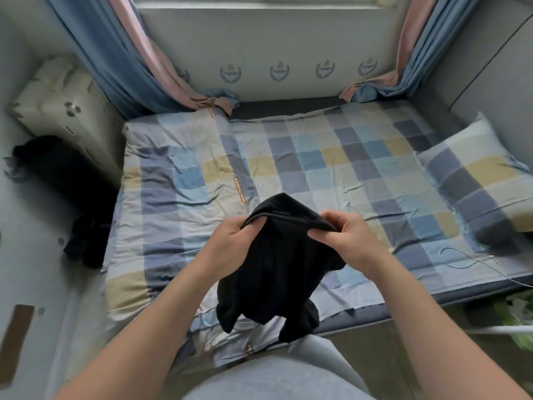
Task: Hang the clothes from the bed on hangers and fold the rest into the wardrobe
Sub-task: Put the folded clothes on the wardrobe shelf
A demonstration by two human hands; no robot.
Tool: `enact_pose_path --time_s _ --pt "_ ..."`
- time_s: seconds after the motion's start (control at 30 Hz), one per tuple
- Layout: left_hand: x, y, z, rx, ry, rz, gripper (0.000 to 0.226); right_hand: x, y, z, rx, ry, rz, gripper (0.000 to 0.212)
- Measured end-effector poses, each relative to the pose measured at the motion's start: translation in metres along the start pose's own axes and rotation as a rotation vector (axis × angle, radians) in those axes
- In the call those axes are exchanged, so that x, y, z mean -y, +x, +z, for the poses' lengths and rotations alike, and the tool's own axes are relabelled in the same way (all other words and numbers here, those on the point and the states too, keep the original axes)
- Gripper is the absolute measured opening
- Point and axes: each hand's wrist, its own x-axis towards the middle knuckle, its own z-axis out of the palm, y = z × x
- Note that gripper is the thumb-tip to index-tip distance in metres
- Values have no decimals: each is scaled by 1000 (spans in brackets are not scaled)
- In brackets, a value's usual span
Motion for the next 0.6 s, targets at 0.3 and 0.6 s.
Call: enact_pose_path --time_s 0.3,0.6 --pt "-43 8 7 -183 -66 -20 53 -8 14 2 -207 -219 -106 25" --pt "-83 51 81 -371 -298 -46 44 -48 29 -61 205 -324 -52 59"
